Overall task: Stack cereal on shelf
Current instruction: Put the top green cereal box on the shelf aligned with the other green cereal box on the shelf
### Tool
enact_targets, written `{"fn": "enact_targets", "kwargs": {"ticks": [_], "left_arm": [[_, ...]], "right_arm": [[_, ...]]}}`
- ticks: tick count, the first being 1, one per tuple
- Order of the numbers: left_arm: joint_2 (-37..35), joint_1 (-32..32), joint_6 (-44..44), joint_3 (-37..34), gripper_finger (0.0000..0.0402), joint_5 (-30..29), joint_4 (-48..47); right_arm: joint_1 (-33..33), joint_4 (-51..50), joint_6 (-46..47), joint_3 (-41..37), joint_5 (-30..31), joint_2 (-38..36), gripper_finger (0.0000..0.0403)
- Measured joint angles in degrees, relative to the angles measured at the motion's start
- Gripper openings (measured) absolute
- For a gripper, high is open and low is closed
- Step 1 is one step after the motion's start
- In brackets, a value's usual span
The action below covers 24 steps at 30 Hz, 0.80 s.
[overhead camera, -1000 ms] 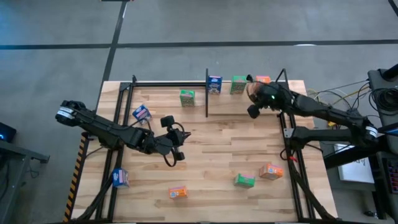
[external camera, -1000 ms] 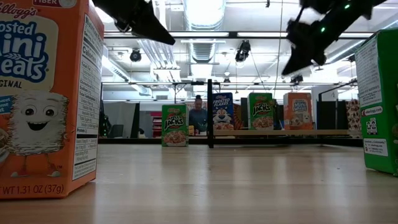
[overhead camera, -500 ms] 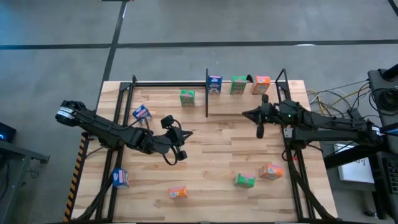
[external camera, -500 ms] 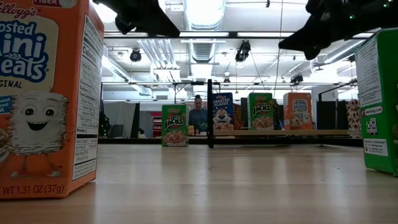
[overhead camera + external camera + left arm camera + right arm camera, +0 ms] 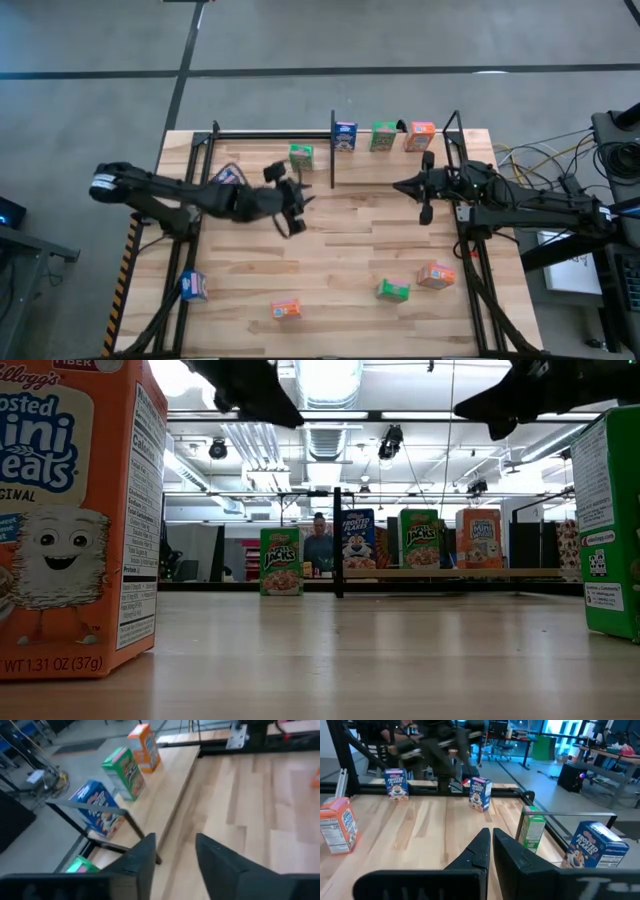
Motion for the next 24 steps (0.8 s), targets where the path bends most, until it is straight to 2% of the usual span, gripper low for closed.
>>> {"fn": "enact_targets", "kwargs": {"ticks": [7,13,20,24], "left_arm": [[0.0,14.58,7.54,-0.86,0.0215,10.95,-2.87],[0.0,25.69,12.51,-1.1,0.0267,20.96,-3.03],[3.7,34.47,20.01,-1.16,0.0285,35.6,-1.2],[7.48,37.17,23.3,-0.88,0.028,37.72,0.0]], "right_arm": [[0.0,-0.54,-0.04,0.0,0.0,0.02,0.0012],[0.0,-1.07,-0.02,0.0,0.02,0.13,0.0012],[0.0,-2.47,0.34,-0.39,0.17,0.13,0.0012],[0.0,-2.51,1.17,-0.58,0.2,0.13,0.0012]]}}
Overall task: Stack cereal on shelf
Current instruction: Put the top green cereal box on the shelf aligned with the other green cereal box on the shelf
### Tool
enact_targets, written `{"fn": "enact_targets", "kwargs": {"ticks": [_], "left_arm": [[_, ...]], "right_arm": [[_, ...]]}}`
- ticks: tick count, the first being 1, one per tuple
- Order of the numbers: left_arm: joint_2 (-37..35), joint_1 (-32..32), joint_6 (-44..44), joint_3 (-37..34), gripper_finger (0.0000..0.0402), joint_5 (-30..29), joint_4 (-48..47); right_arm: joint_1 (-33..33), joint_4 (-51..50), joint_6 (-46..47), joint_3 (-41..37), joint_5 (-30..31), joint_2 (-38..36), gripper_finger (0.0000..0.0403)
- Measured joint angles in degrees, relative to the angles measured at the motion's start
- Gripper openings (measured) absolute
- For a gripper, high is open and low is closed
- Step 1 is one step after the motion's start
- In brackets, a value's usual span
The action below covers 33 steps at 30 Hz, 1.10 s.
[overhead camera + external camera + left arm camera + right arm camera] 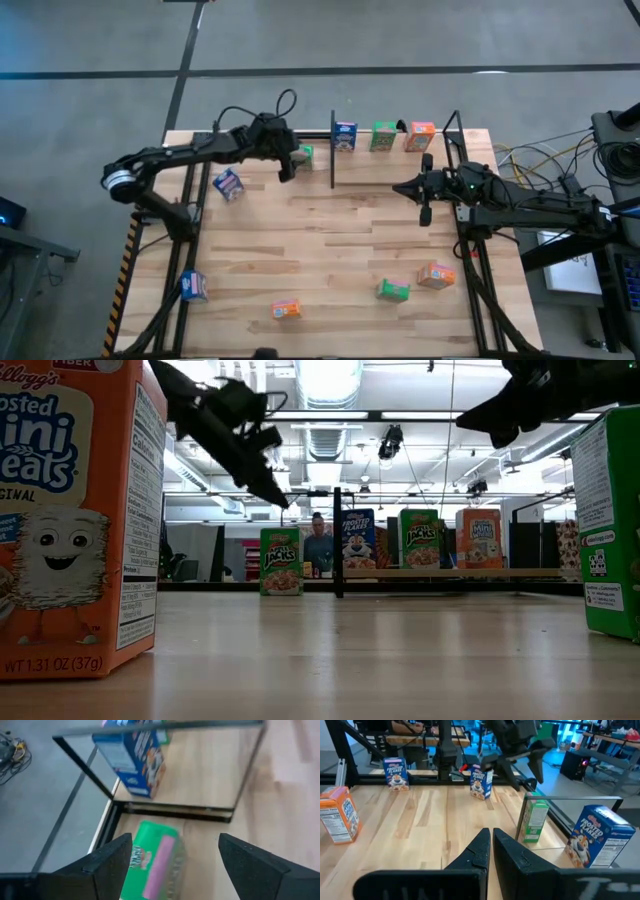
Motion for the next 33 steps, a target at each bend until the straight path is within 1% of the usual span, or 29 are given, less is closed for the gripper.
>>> {"fn": "enact_targets", "kwargs": {"ticks": [6,12,19,26,33], "left_arm": [[3.91,2.42,2.07,0.02,0.0276,2.57,1.64],[5.42,3.94,2.07,0.04,0.0276,4.75,1.68],[7.94,5.31,2.29,0.2,0.0273,4.99,4.12],[7.69,5.4,1.85,0.2,0.0254,5.08,4.89],[6.57,5.38,1.45,0.15,0.0254,5.14,4.11]], "right_arm": [[0.0,0.07,0.48,-0.06,0.0,0.0,0.0012],[-0.02,0.17,0.39,-0.06,0.04,0.0,0.0012],[-0.02,0.38,0.03,-0.06,0.07,0.0,0.0012],[-0.02,0.74,0.32,-0.08,0.2,0.0,0.0012],[-0.02,0.73,0.02,-0.02,0.61,0.02,0.0012]]}}
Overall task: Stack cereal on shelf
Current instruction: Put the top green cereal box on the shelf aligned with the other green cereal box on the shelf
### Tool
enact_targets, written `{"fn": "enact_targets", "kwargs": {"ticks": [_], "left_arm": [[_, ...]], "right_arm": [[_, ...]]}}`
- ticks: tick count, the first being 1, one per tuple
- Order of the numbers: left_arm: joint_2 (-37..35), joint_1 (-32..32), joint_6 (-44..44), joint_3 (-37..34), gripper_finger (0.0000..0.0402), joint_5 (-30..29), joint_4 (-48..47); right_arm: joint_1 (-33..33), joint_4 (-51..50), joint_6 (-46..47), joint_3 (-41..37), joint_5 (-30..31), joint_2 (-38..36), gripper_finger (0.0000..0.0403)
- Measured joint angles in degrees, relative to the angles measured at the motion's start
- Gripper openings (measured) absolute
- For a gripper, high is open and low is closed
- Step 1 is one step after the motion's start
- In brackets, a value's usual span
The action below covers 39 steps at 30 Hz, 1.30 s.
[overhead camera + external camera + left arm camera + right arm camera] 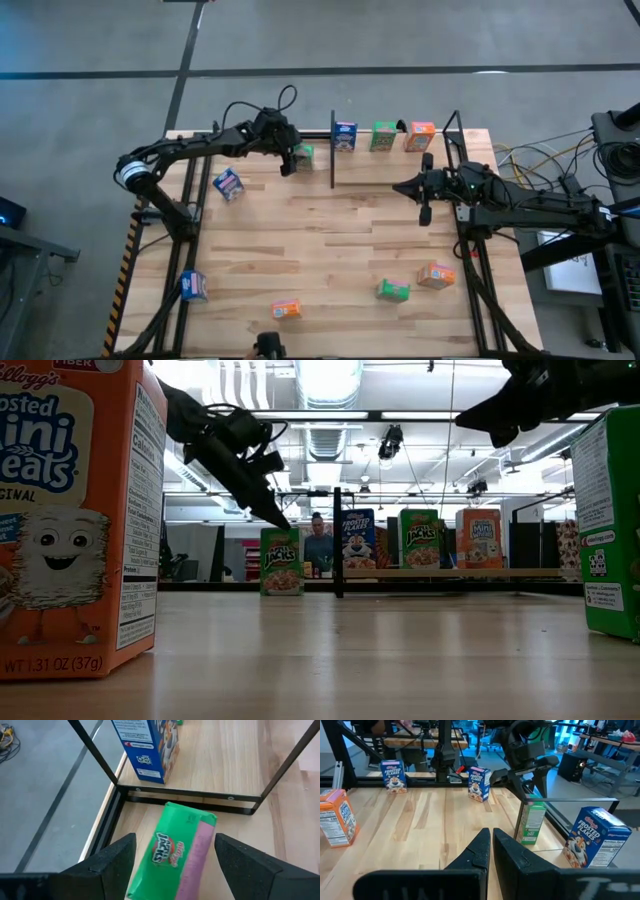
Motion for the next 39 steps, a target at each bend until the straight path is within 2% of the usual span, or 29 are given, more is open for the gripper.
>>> {"fn": "enact_targets", "kwargs": {"ticks": [8,15,29,39], "left_arm": [[-0.09,0.76,0.82,-0.01,0.0292,-0.59,1.25],[-0.09,0.94,2.11,-0.21,0.03,2.84,0.12],[4.62,1.14,2.96,-0.28,0.0262,3.52,0.64],[4.46,0.66,2.96,-0.28,0.0208,3.45,0.07]], "right_arm": [[0.0,0.03,-0.61,0.73,0.01,0.03,0.0012],[0.0,0.93,-1.68,0.73,0.02,0.0,0.0012],[0.0,1.14,-2.04,0.8,0.0,0.0,0.0012],[0.0,1.31,-2.04,0.82,0.0,0.0,0.0012]]}}
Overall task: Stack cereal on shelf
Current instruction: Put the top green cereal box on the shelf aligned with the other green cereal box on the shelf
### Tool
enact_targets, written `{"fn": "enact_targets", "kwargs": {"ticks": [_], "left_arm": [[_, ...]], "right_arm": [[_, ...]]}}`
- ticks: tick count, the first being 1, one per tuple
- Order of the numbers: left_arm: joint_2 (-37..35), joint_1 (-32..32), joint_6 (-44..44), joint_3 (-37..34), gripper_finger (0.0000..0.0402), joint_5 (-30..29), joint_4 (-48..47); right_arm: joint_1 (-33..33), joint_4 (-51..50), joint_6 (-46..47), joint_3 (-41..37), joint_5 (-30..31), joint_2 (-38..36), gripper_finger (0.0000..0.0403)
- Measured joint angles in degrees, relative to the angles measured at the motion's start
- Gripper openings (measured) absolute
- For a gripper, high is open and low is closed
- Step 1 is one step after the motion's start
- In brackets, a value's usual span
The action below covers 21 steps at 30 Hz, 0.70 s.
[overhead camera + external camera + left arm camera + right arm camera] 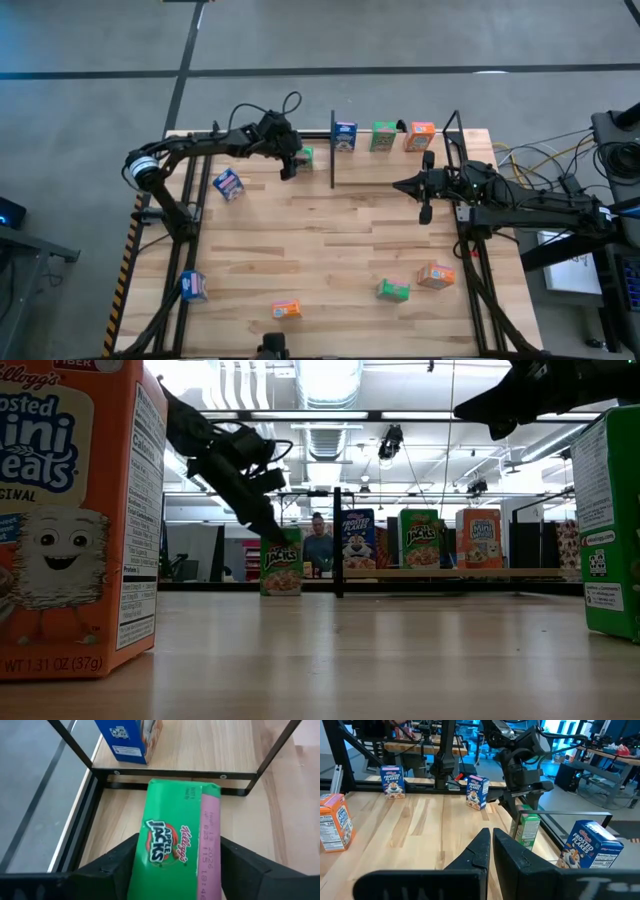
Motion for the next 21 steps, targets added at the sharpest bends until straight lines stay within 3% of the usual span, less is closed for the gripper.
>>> {"fn": "enact_targets", "kwargs": {"ticks": [17,21], "left_arm": [[-1.58,-1.44,-2.26,0.0,0.0145,-0.07,-1.68],[-3.92,-2.59,-3.98,0.41,0.0141,-0.11,-6.04]], "right_arm": [[-0.02,-0.4,-1.06,0.0,-0.07,-0.01,0.0012],[-0.02,-3.13,-3.62,-0.18,-0.17,-0.02,0.0012]]}}
